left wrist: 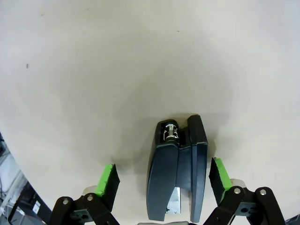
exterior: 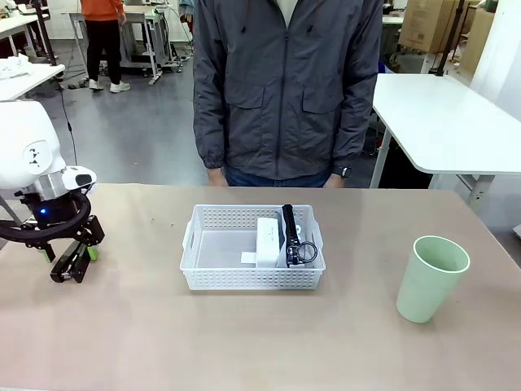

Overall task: Efficiently arrange items inside the basket to fit them all.
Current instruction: Pick up the Stapler and place it inside the Organizing basket.

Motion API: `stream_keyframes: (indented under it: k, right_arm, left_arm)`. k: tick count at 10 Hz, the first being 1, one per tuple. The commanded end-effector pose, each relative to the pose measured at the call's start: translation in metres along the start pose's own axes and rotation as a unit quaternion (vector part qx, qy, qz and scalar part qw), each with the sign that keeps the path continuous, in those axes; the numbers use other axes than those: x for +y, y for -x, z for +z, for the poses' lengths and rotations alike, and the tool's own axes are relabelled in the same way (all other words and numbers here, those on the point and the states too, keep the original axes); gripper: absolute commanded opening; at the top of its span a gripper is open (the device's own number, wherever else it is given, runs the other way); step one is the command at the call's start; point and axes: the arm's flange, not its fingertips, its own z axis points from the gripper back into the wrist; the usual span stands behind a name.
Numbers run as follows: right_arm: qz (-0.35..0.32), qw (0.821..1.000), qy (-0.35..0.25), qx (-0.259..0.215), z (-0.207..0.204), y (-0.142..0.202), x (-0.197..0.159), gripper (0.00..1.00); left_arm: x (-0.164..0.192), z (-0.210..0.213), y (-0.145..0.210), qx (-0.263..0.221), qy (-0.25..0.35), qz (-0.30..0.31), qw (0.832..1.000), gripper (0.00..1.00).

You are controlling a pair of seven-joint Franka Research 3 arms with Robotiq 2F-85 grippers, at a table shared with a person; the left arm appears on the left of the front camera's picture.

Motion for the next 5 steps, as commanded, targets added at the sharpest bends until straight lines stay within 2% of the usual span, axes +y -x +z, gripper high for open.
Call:
stream_keyframes:
  k: [1, 4, 5]
  right_arm:
    - [0.006, 1.000, 0.000, 0.005, 0.0019, 0.0018, 0.0030, 1.00]
    - [0.006, 1.000, 0.000, 0.005, 0.0019, 0.0018, 0.0030, 1.00]
    - [0.006, 1.000, 0.000, 0.005, 0.0019, 0.0018, 0.0030, 1.00]
  left_arm:
    - [0.0026, 0.0045, -0.0033, 0.007, 0.013, -0.007, 1.000, 1.00]
    - [0.0021, 0.0044, -0.0045, 0.010, 0.016, 0.000, 1.000, 1.00]
    - [0.0023, 0.0041, -0.0050, 0.006, 0.001, 0.006, 1.000, 0.43]
